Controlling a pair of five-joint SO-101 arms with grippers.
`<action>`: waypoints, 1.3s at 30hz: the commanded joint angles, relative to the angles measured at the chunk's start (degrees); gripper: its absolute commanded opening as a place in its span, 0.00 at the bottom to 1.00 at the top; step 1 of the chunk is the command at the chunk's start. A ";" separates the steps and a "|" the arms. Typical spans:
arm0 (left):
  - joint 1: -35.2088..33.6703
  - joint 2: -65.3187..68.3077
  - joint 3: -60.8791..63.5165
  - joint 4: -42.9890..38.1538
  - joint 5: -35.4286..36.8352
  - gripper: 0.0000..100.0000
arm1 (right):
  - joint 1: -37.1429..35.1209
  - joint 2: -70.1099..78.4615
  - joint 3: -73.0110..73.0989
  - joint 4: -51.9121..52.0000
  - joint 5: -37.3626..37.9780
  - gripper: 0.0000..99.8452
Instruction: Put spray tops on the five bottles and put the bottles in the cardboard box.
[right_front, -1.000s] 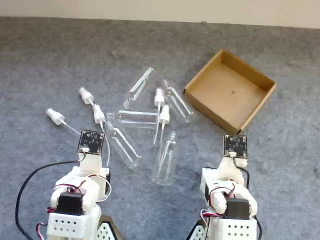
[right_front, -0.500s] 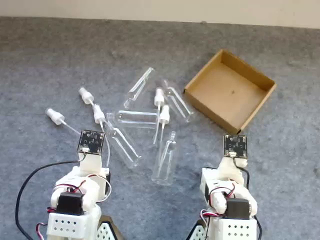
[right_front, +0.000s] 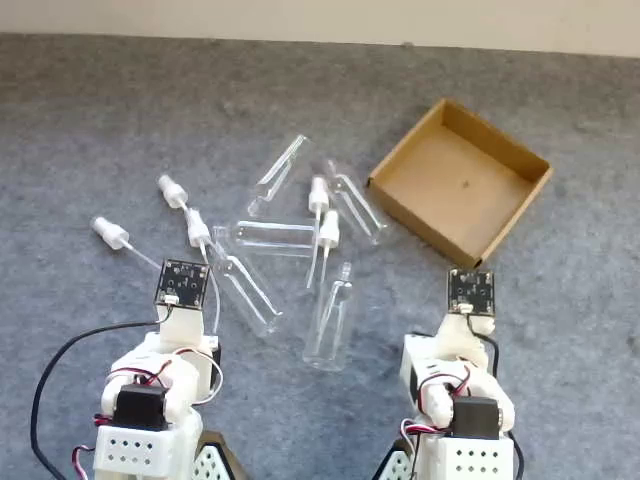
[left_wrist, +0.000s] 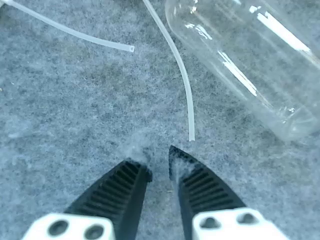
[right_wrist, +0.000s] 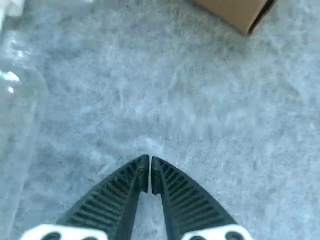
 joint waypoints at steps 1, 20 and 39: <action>-0.40 -0.40 1.10 0.35 0.88 0.01 | -0.40 -0.57 8.57 -8.40 -0.44 0.02; -0.40 -0.40 1.10 0.35 0.88 0.01 | -0.40 -0.66 1.89 -29.41 -0.35 0.02; -0.40 -0.40 1.10 0.35 0.88 0.01 | -5.23 -0.57 9.36 -24.84 -0.35 0.02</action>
